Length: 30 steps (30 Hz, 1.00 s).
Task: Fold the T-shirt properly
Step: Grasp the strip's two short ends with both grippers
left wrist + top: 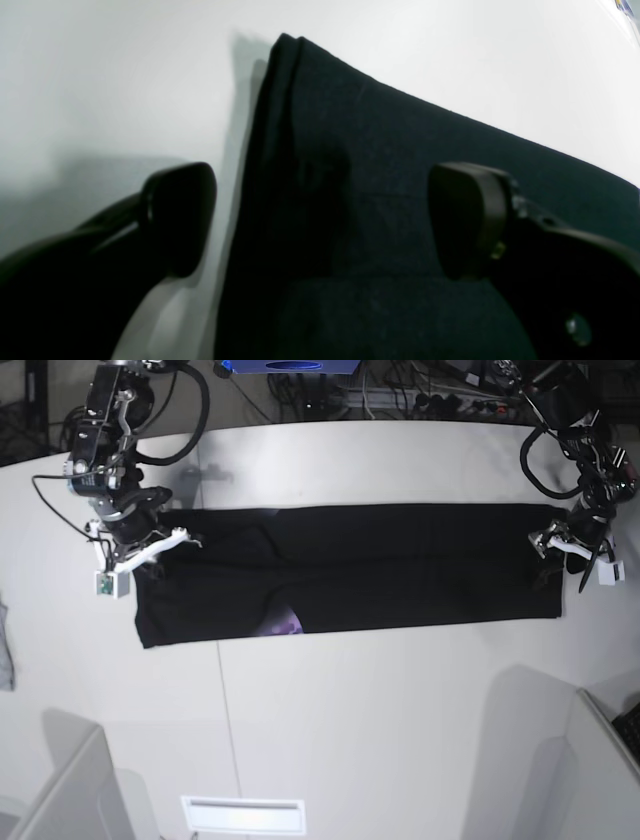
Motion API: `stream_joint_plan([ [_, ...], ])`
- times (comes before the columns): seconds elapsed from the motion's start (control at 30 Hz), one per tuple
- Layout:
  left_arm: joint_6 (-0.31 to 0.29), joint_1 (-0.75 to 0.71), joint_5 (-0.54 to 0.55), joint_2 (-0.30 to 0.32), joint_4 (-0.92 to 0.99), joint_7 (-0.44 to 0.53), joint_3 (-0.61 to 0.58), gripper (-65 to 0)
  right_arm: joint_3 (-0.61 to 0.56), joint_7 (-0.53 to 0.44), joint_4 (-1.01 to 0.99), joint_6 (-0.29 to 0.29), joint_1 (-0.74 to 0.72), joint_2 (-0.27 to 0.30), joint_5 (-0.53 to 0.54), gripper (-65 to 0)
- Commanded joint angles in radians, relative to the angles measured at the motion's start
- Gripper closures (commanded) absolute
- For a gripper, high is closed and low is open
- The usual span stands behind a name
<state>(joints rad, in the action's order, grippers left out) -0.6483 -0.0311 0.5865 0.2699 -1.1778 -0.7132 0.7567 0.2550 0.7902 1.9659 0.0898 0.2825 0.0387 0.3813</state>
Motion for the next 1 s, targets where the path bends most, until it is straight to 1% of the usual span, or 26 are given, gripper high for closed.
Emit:
stream_joint_plan([
  [0.0,0.005,-0.005,-0.012,0.002,0.000,-0.041,-0.012,-61.9,0.002,-0.021,0.017,0.003,-0.006,0.007,0.006,0.0],
  [0.07,0.005,-0.010,-0.012,0.002,0.000,-0.041,-0.018,-50.4,0.002,-0.021,0.017,0.003,-0.006,0.007,0.006,0.0],
  [0.13,0.005,-0.011,-0.012,0.001,0.002,-0.041,-0.018,-37.5,0.002,-0.021,0.017,0.003,-0.006,0.007,0.006,0.0],
  [0.17,0.005,-0.011,-0.012,0.001,0.002,-0.041,-0.018,-32.3,0.002,-0.021,0.017,0.003,-0.006,0.007,0.006,0.0],
  [0.3,0.005,0.000,-0.013,0.004,0.035,-0.039,-0.018,-13.8,0.004,-0.021,0.017,0.003,-0.006,0.007,0.011,0.0],
  [0.4,0.005,0.003,-0.013,0.032,0.052,-0.038,-0.018,0.0,0.007,-0.021,0.016,0.003,-0.006,0.007,0.011,0.0],
  [0.5,0.005,0.015,-0.013,0.039,0.048,-0.036,-0.013,0.0,0.010,-0.021,0.016,0.003,-0.006,0.005,0.012,0.0],
  [0.6,0.014,0.024,-0.040,0.075,0.049,-0.036,-0.018,0.0,0.010,-0.021,0.016,0.003,-0.006,0.005,0.014,0.0],
  [0.67,0.028,0.030,-0.084,0.078,0.040,-0.036,-0.018,0.0,0.010,-0.021,0.016,0.003,-0.006,0.005,0.014,0.0],
  [0.73,0.029,0.044,-0.121,0.078,0.008,-0.036,-0.016,0.0,0.010,-0.021,0.016,0.003,-0.006,0.003,0.014,0.0],
  [0.97,0.031,0.013,-0.219,0.064,-0.169,-0.038,-0.019,0.0,0.011,-0.021,0.016,0.003,-0.006,-0.020,0.014,0.0],
])
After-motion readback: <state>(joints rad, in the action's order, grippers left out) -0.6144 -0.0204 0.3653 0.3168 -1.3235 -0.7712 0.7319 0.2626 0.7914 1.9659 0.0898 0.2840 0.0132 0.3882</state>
